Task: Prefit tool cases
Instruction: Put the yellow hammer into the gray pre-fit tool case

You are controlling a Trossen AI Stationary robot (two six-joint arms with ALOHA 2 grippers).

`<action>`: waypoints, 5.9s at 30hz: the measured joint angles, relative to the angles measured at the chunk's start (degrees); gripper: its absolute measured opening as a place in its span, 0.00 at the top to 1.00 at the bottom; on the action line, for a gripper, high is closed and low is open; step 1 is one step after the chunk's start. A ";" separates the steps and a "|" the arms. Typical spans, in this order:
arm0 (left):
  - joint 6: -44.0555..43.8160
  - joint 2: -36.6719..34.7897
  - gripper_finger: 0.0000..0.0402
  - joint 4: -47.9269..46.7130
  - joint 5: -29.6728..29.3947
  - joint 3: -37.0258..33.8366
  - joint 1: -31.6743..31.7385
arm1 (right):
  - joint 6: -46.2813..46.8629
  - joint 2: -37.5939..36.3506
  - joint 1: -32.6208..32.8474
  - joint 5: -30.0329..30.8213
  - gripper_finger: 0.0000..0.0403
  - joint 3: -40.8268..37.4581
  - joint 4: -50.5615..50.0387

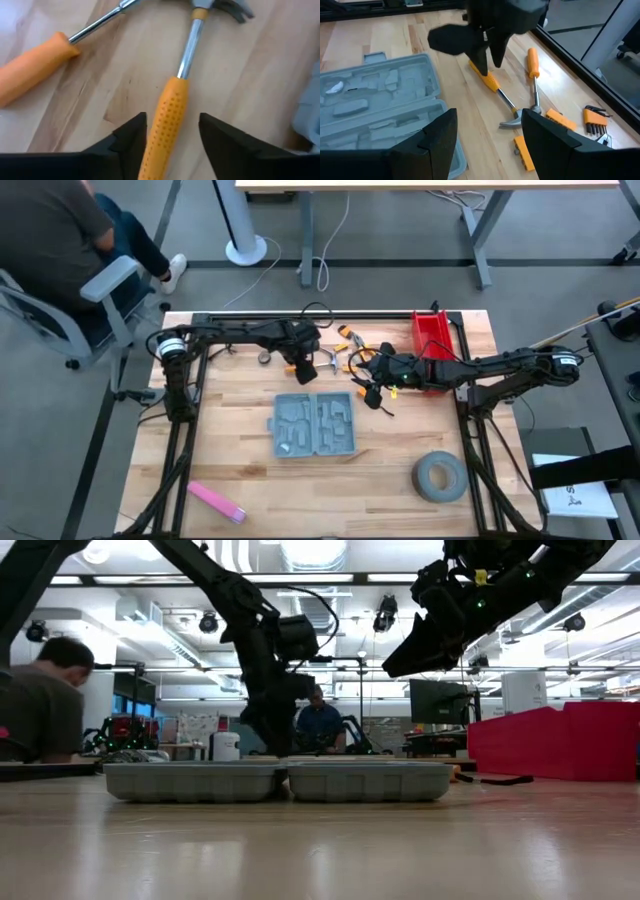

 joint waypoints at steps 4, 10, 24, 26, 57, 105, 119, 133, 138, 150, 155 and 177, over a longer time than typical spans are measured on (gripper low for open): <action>-0.84 2.82 0.45 0.25 -0.23 0.57 -0.56 | 0.00 0.00 0.01 -0.02 0.51 0.00 0.01; -0.84 5.33 0.45 0.01 -2.37 1.57 -0.43 | 0.46 0.00 0.02 -0.02 0.51 0.00 -0.04; 1.34 5.33 0.77 -0.14 -2.43 1.29 -1.68 | 0.46 0.00 0.02 -0.04 0.51 0.00 -0.02; 1.32 5.13 0.79 -0.54 -2.30 1.29 -1.86 | 0.46 0.00 0.02 -0.04 0.51 0.00 -0.04; -3.56 1.11 0.79 -12.78 -0.69 7.82 -6.12 | 1.51 0.00 0.02 -0.04 0.51 0.00 -0.04; -16.12 -4.83 0.78 2.66 4.82 3.28 -21.65 | 1.57 -16.46 5.81 -3.07 0.51 -8.99 -5.67; -29.11 -14.55 0.78 23.21 4.79 -14.39 -22.25 | 3.50 -16.50 5.95 -3.06 0.51 -9.05 -3.98; -42.73 -14.37 0.78 22.40 5.69 -15.28 -25.46 | 5.22 -16.50 5.92 -2.95 0.51 -9.05 -4.24; -47.29 -14.41 0.78 16.76 8.20 -13.78 -26.35 | 5.15 -16.48 5.92 -2.26 0.51 -9.05 -4.29; -61.05 -14.19 0.78 11.96 9.22 -9.99 -26.33 | 5.48 -16.13 5.92 0.47 0.51 -9.05 -6.71; -67.97 -14.15 0.78 11.95 8.76 -9.99 -26.93 | 3.10 -16.13 5.92 1.68 0.51 -9.05 -6.88; -89.49 -6.43 0.78 11.79 1.13 -1.26 -30.77 | 0.39 -16.15 6.08 3.15 0.51 -9.05 -6.99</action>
